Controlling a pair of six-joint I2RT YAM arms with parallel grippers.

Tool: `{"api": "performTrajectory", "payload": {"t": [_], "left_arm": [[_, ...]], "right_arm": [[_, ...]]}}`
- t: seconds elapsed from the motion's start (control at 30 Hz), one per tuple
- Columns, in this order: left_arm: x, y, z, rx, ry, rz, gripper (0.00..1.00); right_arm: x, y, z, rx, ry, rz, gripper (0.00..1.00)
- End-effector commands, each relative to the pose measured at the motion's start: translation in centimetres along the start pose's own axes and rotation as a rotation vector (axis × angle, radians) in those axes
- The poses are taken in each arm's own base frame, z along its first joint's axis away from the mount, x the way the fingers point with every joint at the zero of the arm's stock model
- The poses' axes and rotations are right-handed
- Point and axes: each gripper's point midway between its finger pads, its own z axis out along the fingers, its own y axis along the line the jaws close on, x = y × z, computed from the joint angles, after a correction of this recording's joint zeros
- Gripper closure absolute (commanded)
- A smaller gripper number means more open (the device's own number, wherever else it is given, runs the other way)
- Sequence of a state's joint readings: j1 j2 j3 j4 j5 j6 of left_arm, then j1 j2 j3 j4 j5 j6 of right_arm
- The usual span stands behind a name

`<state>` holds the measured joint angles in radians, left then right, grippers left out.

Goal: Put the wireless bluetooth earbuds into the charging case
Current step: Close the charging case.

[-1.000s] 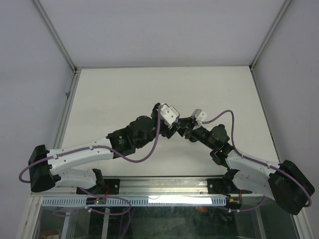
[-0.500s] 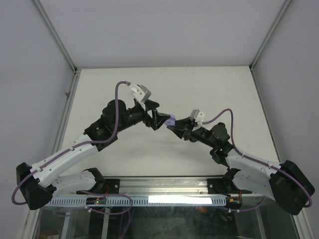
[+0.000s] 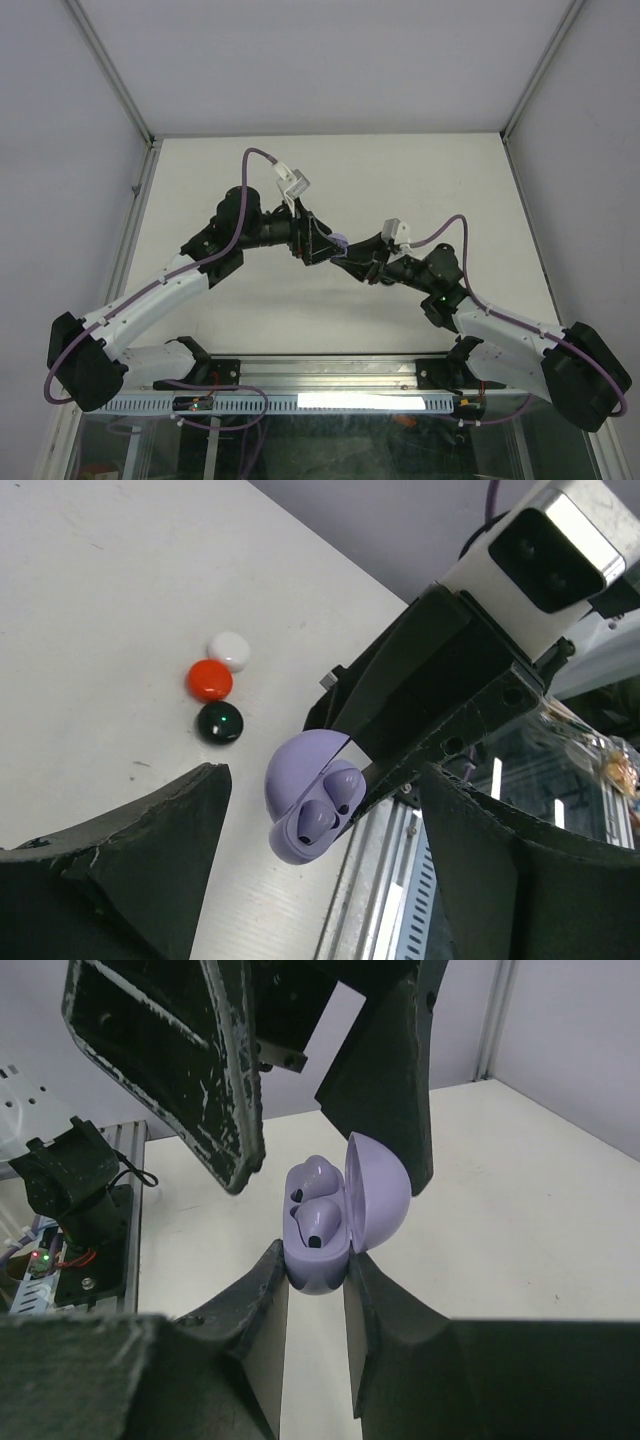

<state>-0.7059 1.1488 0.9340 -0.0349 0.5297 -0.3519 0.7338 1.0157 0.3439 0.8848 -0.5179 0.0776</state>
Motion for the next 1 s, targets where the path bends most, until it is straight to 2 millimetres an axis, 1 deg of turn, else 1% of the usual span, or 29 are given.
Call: {"api": "performTrajectory", "payload": {"t": [0.0,0.13,0.37,0.5,0.73,0.8,0.87,0.97], "left_arm": [[-0.4,-2.4,-0.1,0.136,0.005,-0.007,0.22],[-0.2,-3.3,-0.1,0.192,0.016,0.0,0.24],[-0.7,-4.9,-1.1,0.259,-0.004,0.049,0.26],[-0.5,-5.1,-1.3,0.27,-0.001,0.06,0.27],[-0.8,-5.8,-2.2,0.282,-0.024,0.115,0.27],[-0.9,-5.5,-2.2,0.263,-0.03,0.119,0.27],[-1.1,-4.9,-2.3,0.217,-0.036,0.119,0.27],[-1.9,-3.3,-2.6,0.093,-0.074,0.12,0.26]], "right_arm": [[-3.9,0.8,1.0,-0.055,-0.112,-0.021,1.0],[-3.7,0.8,1.2,-0.061,-0.103,-0.002,1.0],[-2.5,0.3,1.3,-0.037,-0.064,0.039,1.0],[-1.7,0.2,1.5,-0.034,-0.028,0.067,1.0],[0.0,0.1,1.5,-0.03,0.038,0.125,1.0],[0.2,0.0,1.5,-0.026,0.054,0.134,1.0],[0.3,0.1,1.4,-0.025,0.066,0.141,1.0],[0.6,-0.4,1.1,0.008,0.093,0.158,1.0]]}}
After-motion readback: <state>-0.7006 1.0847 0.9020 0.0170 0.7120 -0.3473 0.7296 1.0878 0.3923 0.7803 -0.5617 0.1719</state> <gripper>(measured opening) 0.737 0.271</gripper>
